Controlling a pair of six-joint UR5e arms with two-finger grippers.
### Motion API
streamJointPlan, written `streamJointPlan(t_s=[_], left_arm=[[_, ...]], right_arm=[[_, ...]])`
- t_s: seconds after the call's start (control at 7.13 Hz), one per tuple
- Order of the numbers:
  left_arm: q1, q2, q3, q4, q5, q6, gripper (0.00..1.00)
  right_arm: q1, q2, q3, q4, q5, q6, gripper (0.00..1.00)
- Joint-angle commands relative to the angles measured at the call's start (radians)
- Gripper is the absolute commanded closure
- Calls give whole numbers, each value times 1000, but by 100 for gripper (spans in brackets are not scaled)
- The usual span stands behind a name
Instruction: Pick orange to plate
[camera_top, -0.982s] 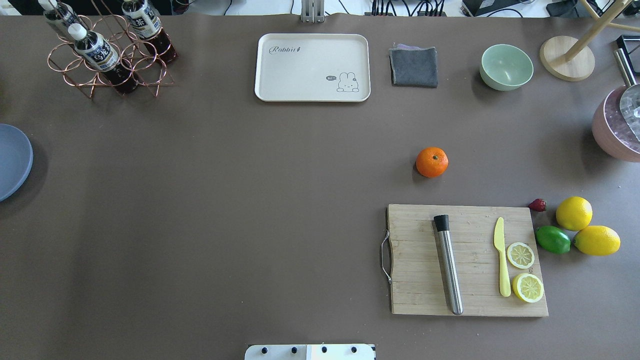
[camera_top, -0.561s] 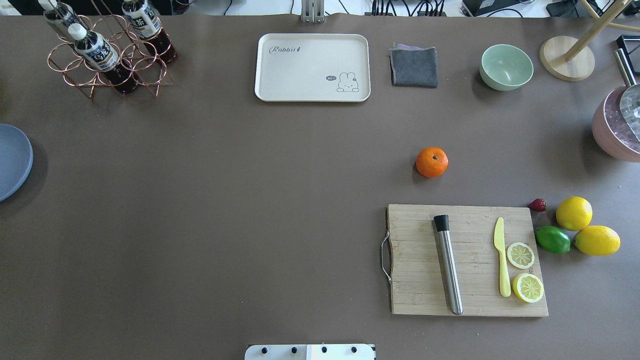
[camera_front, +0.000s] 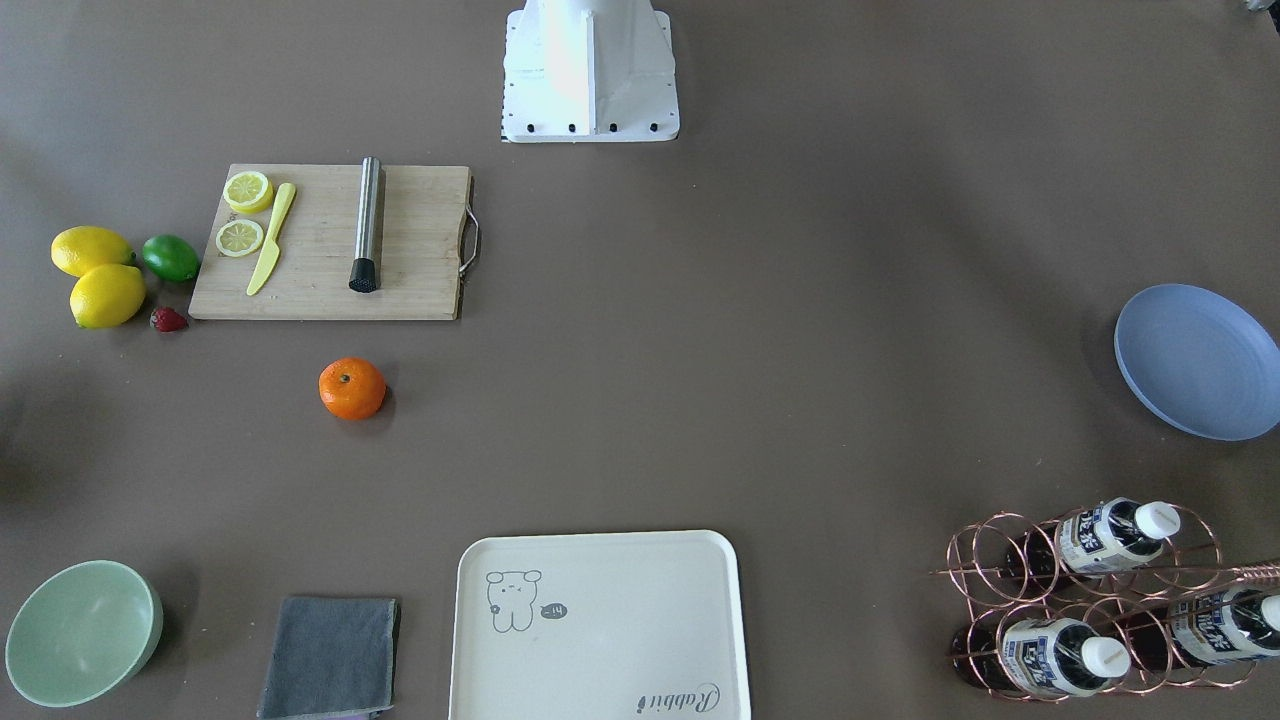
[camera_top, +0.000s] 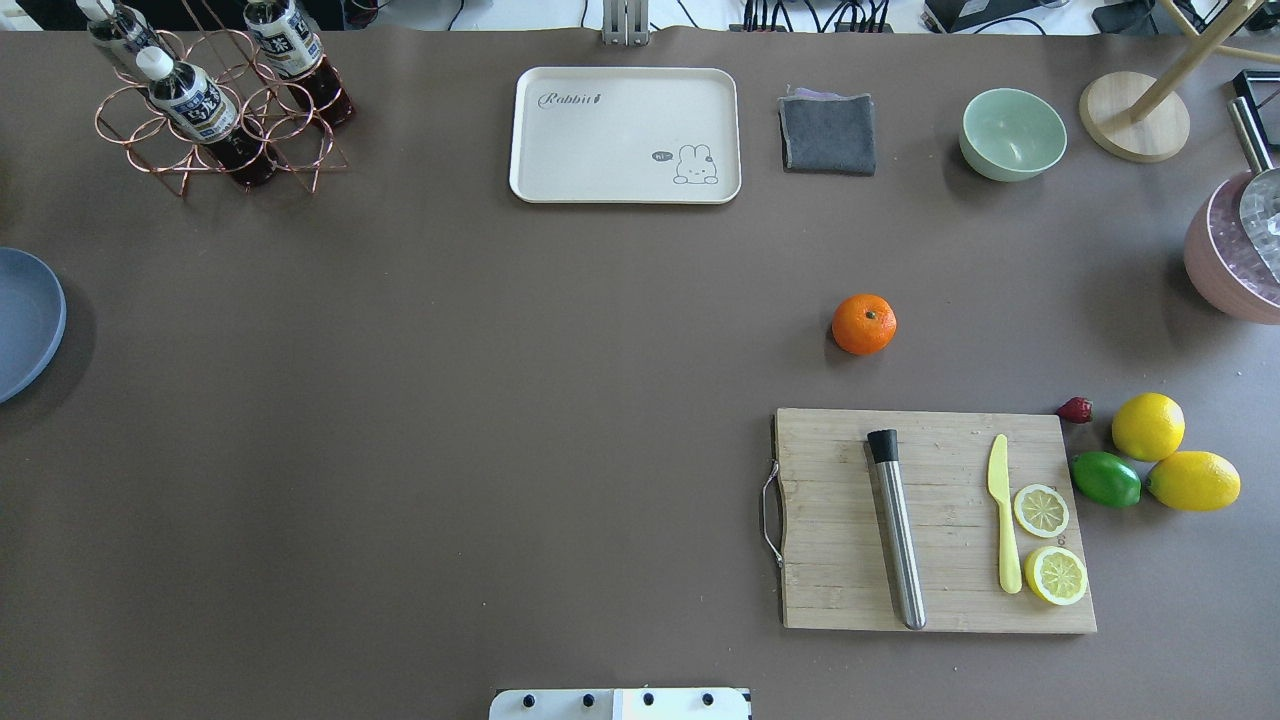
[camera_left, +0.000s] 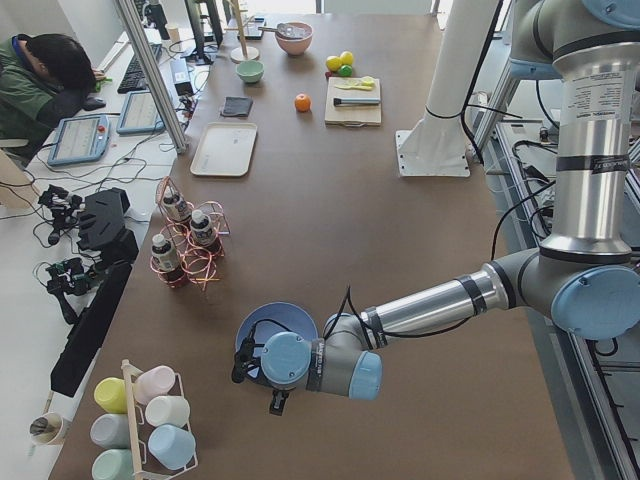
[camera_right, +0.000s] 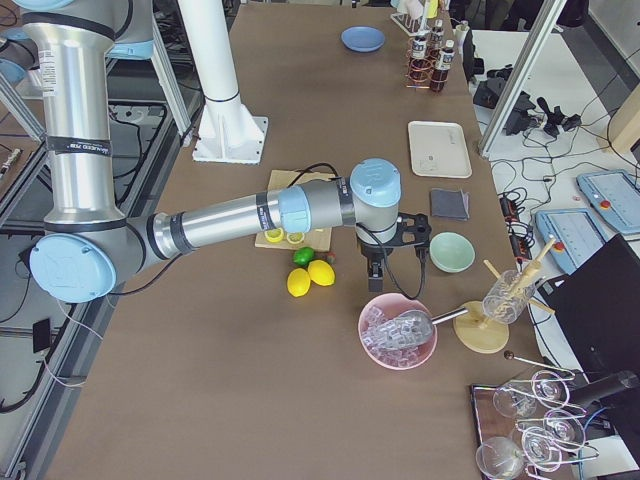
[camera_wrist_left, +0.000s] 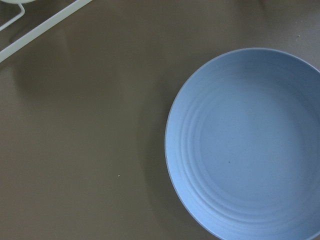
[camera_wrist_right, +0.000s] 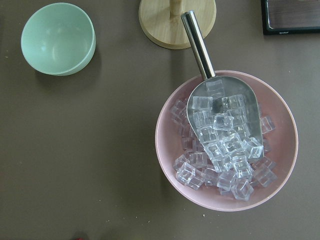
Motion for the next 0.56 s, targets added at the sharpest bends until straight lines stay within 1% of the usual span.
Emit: streamJointPlan(t_s=[0.0, 0.42], left_arm=[[25, -60, 83, 1, -17, -19, 2], [88, -89, 84, 1, -16, -74, 2]], right_arm=[[-4, 1, 11, 0, 0, 13, 0], [-10, -1, 9, 0, 0, 13, 0]])
